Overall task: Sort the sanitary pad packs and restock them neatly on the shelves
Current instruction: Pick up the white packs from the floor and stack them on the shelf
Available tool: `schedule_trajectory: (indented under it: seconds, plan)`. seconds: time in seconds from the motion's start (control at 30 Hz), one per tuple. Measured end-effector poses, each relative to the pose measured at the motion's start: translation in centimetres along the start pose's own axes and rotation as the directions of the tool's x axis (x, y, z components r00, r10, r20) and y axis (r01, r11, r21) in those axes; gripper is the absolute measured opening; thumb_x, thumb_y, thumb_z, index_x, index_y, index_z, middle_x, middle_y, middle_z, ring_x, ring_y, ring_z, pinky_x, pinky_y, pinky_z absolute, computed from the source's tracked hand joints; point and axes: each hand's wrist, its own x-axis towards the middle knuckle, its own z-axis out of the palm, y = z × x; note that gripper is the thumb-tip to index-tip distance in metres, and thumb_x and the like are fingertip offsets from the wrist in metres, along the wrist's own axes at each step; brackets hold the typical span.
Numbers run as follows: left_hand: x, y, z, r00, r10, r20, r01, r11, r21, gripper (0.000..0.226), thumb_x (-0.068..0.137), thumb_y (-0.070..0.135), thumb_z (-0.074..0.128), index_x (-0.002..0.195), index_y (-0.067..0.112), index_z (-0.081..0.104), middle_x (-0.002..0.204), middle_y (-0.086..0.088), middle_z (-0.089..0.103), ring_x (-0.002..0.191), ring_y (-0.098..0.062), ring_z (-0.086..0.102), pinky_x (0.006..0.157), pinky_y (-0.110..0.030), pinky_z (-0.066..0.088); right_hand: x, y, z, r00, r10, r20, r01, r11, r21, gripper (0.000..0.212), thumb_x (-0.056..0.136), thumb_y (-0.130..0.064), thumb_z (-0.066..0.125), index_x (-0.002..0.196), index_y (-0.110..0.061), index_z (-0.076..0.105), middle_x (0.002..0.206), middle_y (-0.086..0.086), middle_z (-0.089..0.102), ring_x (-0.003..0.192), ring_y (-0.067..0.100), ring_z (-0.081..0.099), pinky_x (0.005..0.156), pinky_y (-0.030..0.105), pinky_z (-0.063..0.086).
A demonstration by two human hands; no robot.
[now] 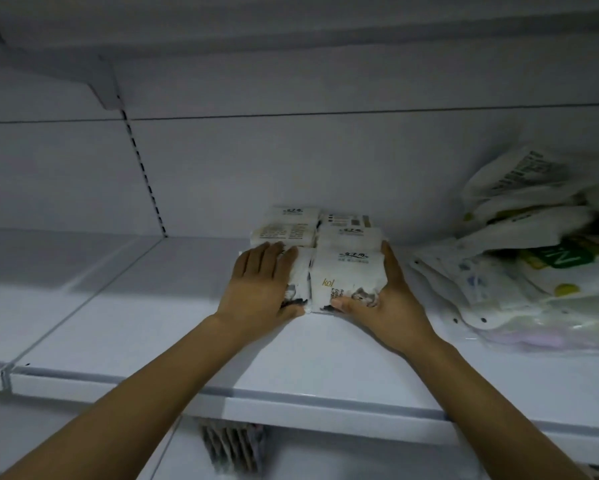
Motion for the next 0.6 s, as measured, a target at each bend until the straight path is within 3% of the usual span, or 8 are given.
schedule_trajectory:
  seconds: [0.2, 0.3, 0.37, 0.43, 0.53, 0.6]
  plan:
    - [0.0, 0.1, -1.0, 0.996, 0.002, 0.087, 0.001, 1.0, -0.03, 0.094, 0.063, 0.06, 0.073, 0.133, 0.004, 0.048, 0.131, -0.021, 0.054, 0.116, -0.041, 0.054, 0.098, -0.051, 0.043, -0.9, -1.9, -0.7, 0.983, -0.072, -0.169, 0.039, 0.981, -0.193, 0.125, 0.053, -0.068, 0.079, 0.152, -0.03, 0.013, 0.15, -0.002, 0.04, 0.129, 0.018, 0.048, 0.104, 0.033, 0.043]
    - [0.2, 0.0, -2.5, 0.988, -0.01, 0.156, 0.02, 0.998, -0.066, 0.108, 0.071, 0.067, 0.063, 0.152, 0.012, 0.018, 0.156, -0.013, 0.023, 0.143, -0.033, 0.023, 0.117, -0.05, 0.016, -2.0, -3.9, -1.3, 0.916, -0.253, -0.312, 0.11, 0.905, -0.41, 0.111, 0.065, -0.076, 0.064, 0.15, -0.018, 0.024, 0.149, 0.007, 0.038, 0.135, 0.026, 0.038, 0.11, 0.041, 0.033]
    - [-0.2, -0.4, -3.9, 0.986, -0.035, 0.164, 0.041, 0.999, -0.034, 0.111, 0.077, 0.072, 0.054, 0.153, 0.015, -0.004, 0.162, -0.006, 0.001, 0.148, -0.024, 0.002, 0.12, -0.048, 0.001, -2.7, -5.1, -1.0, 0.867, -0.393, -0.305, 0.171, 0.812, -0.558, 0.098, 0.073, -0.075, 0.055, 0.146, -0.016, 0.029, 0.148, 0.009, 0.039, 0.135, 0.026, 0.036, 0.111, 0.043, 0.029]
    - [-1.5, -1.4, -5.2, 0.992, -0.017, 0.123, 0.013, 0.999, 0.037, 0.103, 0.084, 0.073, 0.04, 0.152, 0.016, -0.01, 0.162, -0.003, -0.007, 0.149, -0.02, -0.005, 0.119, -0.045, -0.004, -2.9, -6.7, 0.3, 0.823, -0.504, -0.261, 0.254, 0.738, -0.625, 0.084, 0.08, -0.067, 0.054, 0.141, -0.014, 0.035, 0.144, 0.01, 0.043, 0.132, 0.025, 0.038, 0.109, 0.042, 0.03]
    - [-5.3, -4.4, -6.8, 0.997, -0.008, 0.072, 0.006, 1.0, 0.024, 0.09, 0.085, 0.072, 0.02, 0.154, 0.017, 0.002, 0.162, -0.004, 0.004, 0.149, -0.022, 0.006, 0.119, -0.047, 0.002, -2.8, -9.9, 4.6, 0.783, -0.593, -0.188, 0.37, 0.687, -0.625, 0.069, 0.083, -0.059, 0.056, 0.133, -0.013, 0.043, 0.137, 0.011, 0.05, 0.126, 0.026, 0.044, 0.105, 0.043, 0.033]
    - [-8.9, -7.7, -7.9, 0.998, -0.043, 0.036, 0.044, 0.999, -0.023, 0.083, 0.086, 0.066, 0.02, 0.153, 0.016, 0.018, 0.159, -0.005, 0.02, 0.146, -0.024, 0.021, 0.117, -0.05, 0.013, -3.3, -12.5, 9.1, 0.763, -0.633, -0.133, 0.459, 0.675, -0.578, 0.065, 0.084, -0.056, 0.059, 0.13, -0.011, 0.048, 0.134, 0.011, 0.053, 0.123, 0.027, 0.048, 0.103, 0.044, 0.035]
